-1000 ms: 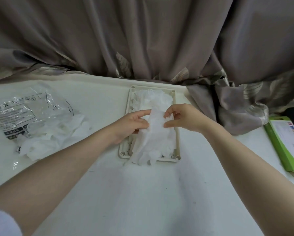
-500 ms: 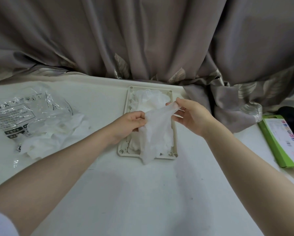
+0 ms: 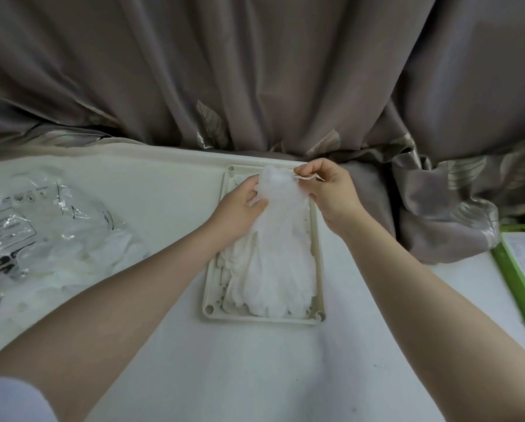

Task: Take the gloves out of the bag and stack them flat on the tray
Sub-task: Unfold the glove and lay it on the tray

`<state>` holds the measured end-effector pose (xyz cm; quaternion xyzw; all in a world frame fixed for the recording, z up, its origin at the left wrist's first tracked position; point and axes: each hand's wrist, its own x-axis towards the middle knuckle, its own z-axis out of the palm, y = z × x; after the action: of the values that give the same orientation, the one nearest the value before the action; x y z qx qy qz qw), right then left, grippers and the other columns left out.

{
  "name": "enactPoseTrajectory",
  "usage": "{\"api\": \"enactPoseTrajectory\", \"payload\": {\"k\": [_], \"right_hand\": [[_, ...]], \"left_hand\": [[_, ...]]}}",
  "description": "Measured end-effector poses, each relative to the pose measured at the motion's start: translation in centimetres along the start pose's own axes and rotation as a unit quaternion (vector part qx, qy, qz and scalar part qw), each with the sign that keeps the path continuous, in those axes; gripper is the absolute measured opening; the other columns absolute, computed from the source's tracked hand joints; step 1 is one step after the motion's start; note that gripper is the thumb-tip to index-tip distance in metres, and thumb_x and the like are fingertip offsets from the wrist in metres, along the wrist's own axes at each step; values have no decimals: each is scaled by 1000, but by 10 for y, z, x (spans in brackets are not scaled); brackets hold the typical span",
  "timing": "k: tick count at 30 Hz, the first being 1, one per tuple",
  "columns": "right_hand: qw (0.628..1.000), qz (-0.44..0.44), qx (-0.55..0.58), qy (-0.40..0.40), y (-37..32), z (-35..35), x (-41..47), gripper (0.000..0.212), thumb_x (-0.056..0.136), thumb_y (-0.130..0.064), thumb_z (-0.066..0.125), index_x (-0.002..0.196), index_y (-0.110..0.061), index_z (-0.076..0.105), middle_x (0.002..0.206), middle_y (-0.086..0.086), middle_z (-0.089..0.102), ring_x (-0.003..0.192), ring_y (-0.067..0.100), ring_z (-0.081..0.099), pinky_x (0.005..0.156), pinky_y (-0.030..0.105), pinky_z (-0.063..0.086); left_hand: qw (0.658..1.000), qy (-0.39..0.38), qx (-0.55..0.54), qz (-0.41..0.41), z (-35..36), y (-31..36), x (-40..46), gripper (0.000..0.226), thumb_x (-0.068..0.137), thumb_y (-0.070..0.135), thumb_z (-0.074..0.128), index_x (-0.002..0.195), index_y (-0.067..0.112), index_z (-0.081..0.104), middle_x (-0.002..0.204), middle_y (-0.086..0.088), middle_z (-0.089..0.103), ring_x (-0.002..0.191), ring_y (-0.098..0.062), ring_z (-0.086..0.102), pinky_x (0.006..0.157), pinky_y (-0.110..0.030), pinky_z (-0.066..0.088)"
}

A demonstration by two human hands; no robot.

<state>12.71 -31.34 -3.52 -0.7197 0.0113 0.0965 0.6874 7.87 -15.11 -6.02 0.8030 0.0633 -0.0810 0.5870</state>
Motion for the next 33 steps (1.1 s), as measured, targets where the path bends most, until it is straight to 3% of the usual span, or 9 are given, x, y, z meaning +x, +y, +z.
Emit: {"api": "enactPoseTrajectory", "payload": {"k": [2, 6, 10, 14, 17, 19, 23, 29, 33], "right_hand": [[998, 18, -48, 20, 11, 4, 7, 26, 87, 4, 59, 104, -16, 56, 100, -3, 55, 78, 10, 54, 73, 26, 47], [993, 109, -3, 40, 38, 11, 2, 53, 87, -14, 66, 132, -12, 38, 112, 9, 53, 90, 19, 60, 82, 31, 53], [990, 131, -14, 52, 53, 13, -12, 51, 83, -20, 72, 124, -16, 41, 104, 5, 54, 81, 18, 63, 88, 34, 54], [983, 96, -125, 97, 60, 13, -18, 23, 78, -30, 72, 85, -18, 54, 82, 0, 59, 80, 23, 64, 83, 40, 53], [967, 135, -212, 34, 64, 18, -24, 32, 80, -41, 70, 83, -14, 55, 81, 1, 60, 79, 20, 60, 70, 33, 47], [963, 161, -214, 28, 64, 24, -26, 43, 77, -49, 71, 92, -14, 52, 87, -1, 56, 80, 19, 56, 64, 26, 41], [960, 204, -189, 23, 60, 32, -25, 27, 79, -30, 69, 80, -14, 48, 77, -1, 51, 69, 18, 52, 60, 28, 41], [971, 211, -107, 10, 45, 16, -25, 22, 82, -3, 56, 71, -16, 43, 71, 5, 47, 62, 22, 47, 51, 28, 37], [972, 232, -19, -23, 35, 0, -31, 15, 86, 5, 58, 89, -9, 55, 70, 7, 55, 48, 13, 51, 44, 20, 43]], "left_hand": [[995, -2, 101, 11, -1, -5, 7, 48, 95, 20, 53, 140, 24, 38, 127, -1, 56, 123, -17, 49, 90, -17, 35], [990, 9, 142, -9, -3, -18, 9, 54, 96, 24, 51, 143, 17, 28, 131, -6, 50, 118, -21, 50, 79, -14, 31], [992, 33, 112, 41, -7, -32, 2, 32, 92, 10, 56, 113, 14, 33, 111, -3, 46, 106, -21, 52, 82, -22, 37], [993, -34, 97, 55, -7, -34, -1, 19, 92, 10, 55, 89, 28, 52, 94, 13, 52, 76, -6, 50, 65, -18, 40], [997, -63, 27, 38, -3, -30, -1, 21, 91, 12, 58, 106, 28, 62, 116, 9, 56, 83, 0, 55, 58, -14, 45], [998, -53, -18, 13, -1, -29, -1, 32, 89, 13, 62, 118, 28, 60, 123, 2, 59, 97, -10, 59, 65, -14, 47], [996, -81, -27, 19, -2, -33, -2, 50, 85, 9, 66, 124, 39, 54, 135, 12, 51, 125, -11, 49, 107, -37, 40], [991, -89, 84, 44, -9, -39, 4, 62, 83, 4, 66, 137, 28, 46, 147, 4, 39, 134, -10, 37, 111, -37, 35], [973, -95, 202, 67, -10, -36, 10, 68, 85, 5, 62, 144, 25, 35, 150, 2, 31, 138, -12, 28, 104, -10, 18]]}}
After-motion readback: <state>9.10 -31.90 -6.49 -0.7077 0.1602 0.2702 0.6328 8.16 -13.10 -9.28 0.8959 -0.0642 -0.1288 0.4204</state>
